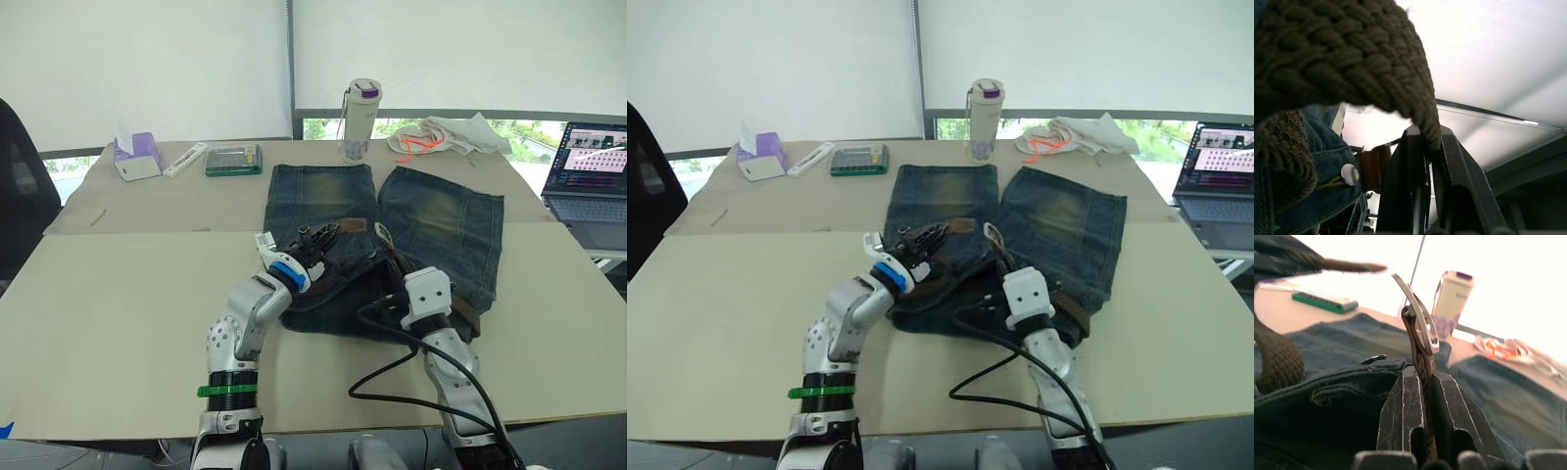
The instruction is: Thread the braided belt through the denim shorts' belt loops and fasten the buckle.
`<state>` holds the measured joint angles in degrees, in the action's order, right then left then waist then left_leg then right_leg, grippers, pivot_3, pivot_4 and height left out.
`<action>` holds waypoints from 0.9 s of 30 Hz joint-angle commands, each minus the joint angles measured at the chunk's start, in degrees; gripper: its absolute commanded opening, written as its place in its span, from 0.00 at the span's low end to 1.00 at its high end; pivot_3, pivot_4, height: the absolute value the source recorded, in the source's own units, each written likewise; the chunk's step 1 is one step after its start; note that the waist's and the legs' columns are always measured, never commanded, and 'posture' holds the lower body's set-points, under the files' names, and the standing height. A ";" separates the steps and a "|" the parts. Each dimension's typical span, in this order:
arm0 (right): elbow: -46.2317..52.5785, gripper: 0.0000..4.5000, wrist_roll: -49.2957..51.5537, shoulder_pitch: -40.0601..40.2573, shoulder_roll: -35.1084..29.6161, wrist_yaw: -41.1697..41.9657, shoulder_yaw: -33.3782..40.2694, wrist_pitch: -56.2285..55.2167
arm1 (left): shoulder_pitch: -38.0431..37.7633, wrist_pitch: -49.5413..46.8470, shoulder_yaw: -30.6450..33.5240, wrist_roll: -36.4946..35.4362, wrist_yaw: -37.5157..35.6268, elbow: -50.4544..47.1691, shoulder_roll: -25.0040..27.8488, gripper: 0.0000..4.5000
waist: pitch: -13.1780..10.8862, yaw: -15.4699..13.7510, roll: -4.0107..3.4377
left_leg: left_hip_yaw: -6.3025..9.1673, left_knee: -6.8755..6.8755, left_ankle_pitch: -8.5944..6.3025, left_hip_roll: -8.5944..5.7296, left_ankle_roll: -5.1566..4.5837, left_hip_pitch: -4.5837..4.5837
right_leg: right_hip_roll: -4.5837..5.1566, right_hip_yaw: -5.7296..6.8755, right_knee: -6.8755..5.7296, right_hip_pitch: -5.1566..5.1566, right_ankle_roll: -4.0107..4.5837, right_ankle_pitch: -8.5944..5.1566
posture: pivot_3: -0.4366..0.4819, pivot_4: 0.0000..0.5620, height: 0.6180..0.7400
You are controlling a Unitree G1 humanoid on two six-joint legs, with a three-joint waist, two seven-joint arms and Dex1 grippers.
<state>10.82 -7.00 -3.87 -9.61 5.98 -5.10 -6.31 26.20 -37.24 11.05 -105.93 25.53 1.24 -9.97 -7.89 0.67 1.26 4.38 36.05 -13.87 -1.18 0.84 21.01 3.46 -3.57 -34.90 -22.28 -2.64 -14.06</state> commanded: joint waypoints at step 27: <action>-1.25 0.00 -1.26 -2.18 1.93 -0.41 -0.95 -6.40 | -0.62 -0.83 -1.70 -6.08 -6.75 3.32 -4.19 0.00 | 0.00 -0.01 0.00 | 0.00 0.00 0.00 -0.01 0.00 -0.01 | 0.00 -0.01 0.00 0.00 0.02 0.01 | 0.48 0.27 1.00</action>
<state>7.93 -8.79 -5.42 -7.80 5.08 -5.69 -9.71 26.09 -37.71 9.93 -110.38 19.24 6.76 -10.09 -7.89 0.66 1.25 4.38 36.05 -13.86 -1.18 0.83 21.00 3.45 -3.57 -34.91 -22.28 -2.62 -14.05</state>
